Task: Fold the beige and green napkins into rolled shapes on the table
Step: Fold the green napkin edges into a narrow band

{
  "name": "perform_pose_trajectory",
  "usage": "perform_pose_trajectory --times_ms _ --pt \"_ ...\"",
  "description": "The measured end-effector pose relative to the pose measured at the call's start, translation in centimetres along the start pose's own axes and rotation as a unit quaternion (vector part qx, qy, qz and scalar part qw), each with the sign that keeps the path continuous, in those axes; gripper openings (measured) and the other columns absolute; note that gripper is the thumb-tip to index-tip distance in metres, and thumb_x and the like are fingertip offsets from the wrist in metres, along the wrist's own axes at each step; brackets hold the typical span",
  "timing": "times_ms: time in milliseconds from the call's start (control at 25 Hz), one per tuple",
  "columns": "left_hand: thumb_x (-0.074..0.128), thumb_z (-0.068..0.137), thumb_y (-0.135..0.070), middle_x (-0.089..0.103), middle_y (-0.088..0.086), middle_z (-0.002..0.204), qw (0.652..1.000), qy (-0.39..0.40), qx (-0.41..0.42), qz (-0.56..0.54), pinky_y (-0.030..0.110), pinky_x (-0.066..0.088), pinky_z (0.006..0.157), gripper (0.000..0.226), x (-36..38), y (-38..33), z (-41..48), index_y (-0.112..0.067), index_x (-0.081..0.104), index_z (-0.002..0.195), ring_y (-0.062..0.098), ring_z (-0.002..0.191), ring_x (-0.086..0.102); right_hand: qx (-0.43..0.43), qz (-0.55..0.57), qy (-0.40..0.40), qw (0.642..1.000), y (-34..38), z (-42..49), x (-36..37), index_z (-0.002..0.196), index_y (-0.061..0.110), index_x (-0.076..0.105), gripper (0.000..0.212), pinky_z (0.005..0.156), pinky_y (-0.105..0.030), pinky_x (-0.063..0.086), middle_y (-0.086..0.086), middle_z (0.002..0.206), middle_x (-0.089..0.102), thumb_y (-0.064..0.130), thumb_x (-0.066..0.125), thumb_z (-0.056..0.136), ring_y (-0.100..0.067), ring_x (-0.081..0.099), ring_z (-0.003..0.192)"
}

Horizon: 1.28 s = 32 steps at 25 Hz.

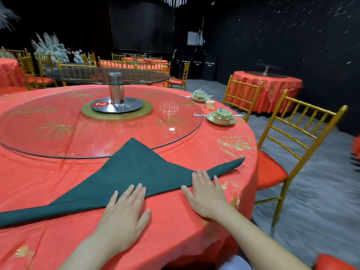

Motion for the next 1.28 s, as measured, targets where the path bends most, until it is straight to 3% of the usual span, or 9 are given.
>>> perform_pose_trajectory --times_ms 480,680,760,840,920,1000,1120,1280 --pt "-0.016 0.063 -0.061 -0.003 -0.01 0.158 1.0 0.006 -0.005 0.004 0.036 -0.005 0.117 0.098 0.1 -0.1 0.0 -0.023 0.003 0.151 0.009 0.145 -0.008 0.16 0.003 0.002 0.987 -10.5 2.4 -1.2 0.15 0.009 0.004 0.08 0.116 -0.051 -0.005 -0.007 0.159 -0.002 0.063 0.004 0.091 -0.019 -0.006 0.146" --pt "-0.017 0.062 -0.06 -0.005 -0.009 0.158 1.0 0.017 -0.003 0.011 0.036 -0.006 0.115 0.099 -0.3 -0.3 -0.1 -0.022 0.002 0.151 0.011 0.145 -0.009 0.199 -0.036 -0.016 0.979 -9.6 2.2 -2.7 0.148 0.002 -0.004 0.082 0.117 -0.046 -0.008 -0.014 0.157 -0.009 0.061 0.003 0.092 -0.023 -0.012 0.145" --pt "-0.017 0.061 -0.06 -0.007 -0.008 0.158 1.0 0.024 -0.003 0.012 0.036 -0.007 0.115 0.099 -0.4 -0.5 -0.2 -0.021 0.001 0.151 0.012 0.145 -0.01 0.138 -0.046 -0.079 0.986 -4.8 1.8 -3.5 0.148 0.002 -0.007 0.083 0.117 -0.043 -0.01 -0.014 0.156 -0.014 0.062 0.003 0.091 -0.023 -0.015 0.144" --pt "-0.017 0.062 -0.059 -0.008 -0.007 0.158 0.999 0.027 -0.003 0.021 0.036 -0.008 0.115 0.099 -0.3 -0.5 -0.3 -0.02 0.0 0.151 0.012 0.145 -0.01 0.01 -0.015 -0.107 0.994 2.2 0.7 -3.0 0.148 0.006 -0.007 0.097 0.115 -0.04 -0.012 -0.01 0.156 -0.016 0.071 -0.014 0.077 -0.02 -0.015 0.144" --pt "-0.014 0.063 -0.06 -0.007 -0.008 0.158 0.999 0.033 0.002 0.014 0.036 -0.007 0.115 0.097 -0.2 -0.3 -0.2 -0.022 -0.001 0.151 0.011 0.145 -0.009 -0.119 0.041 -0.057 0.99 8.8 -1.1 -1.4 0.149 0.008 -0.005 0.11 0.114 -0.035 -0.012 -0.007 0.157 -0.013 0.07 -0.026 0.061 -0.016 -0.015 0.144" --pt "-0.008 0.064 -0.061 -0.007 -0.011 0.158 0.999 0.049 0.018 -0.009 0.034 -0.005 0.115 0.092 -0.1 0.1 -0.2 -0.026 -0.007 0.149 0.008 0.145 -0.008 -0.203 0.077 0.002 0.976 12.9 -2.5 0.0 0.15 0.01 -0.001 0.108 0.113 -0.03 -0.012 -0.005 0.158 -0.008 0.068 -0.021 0.061 -0.012 -0.013 0.144" --pt "0.0 0.066 -0.06 -0.004 -0.013 0.158 0.997 0.063 0.042 -0.021 0.032 -0.002 0.116 0.088 0.0 0.6 -0.1 -0.03 -0.01 0.148 0.005 0.144 -0.007 -0.235 0.083 0.005 0.969 14.0 -2.8 1.0 0.15 0.011 0.0 0.109 0.113 -0.024 -0.01 -0.003 0.159 -0.002 0.07 -0.021 0.061 -0.008 -0.01 0.144" --pt "0.006 0.082 -0.061 -0.005 -0.006 0.159 0.998 0.066 0.023 0.008 0.036 -0.009 0.115 0.08 0.2 1.8 -1.0 -0.022 -0.002 0.15 0.008 0.144 -0.01 -0.239 0.033 0.0 0.97 13.7 -2.7 1.6 0.149 0.011 -0.004 0.127 0.112 -0.023 -0.011 -0.003 0.158 -0.007 0.076 -0.039 0.046 -0.009 -0.012 0.144"
Point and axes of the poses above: each hand's wrist, its own z-axis towards the middle knuckle, its own x-axis out of the palm, y = z × x, the point moved 9 cm from there along z, towards the middle knuckle
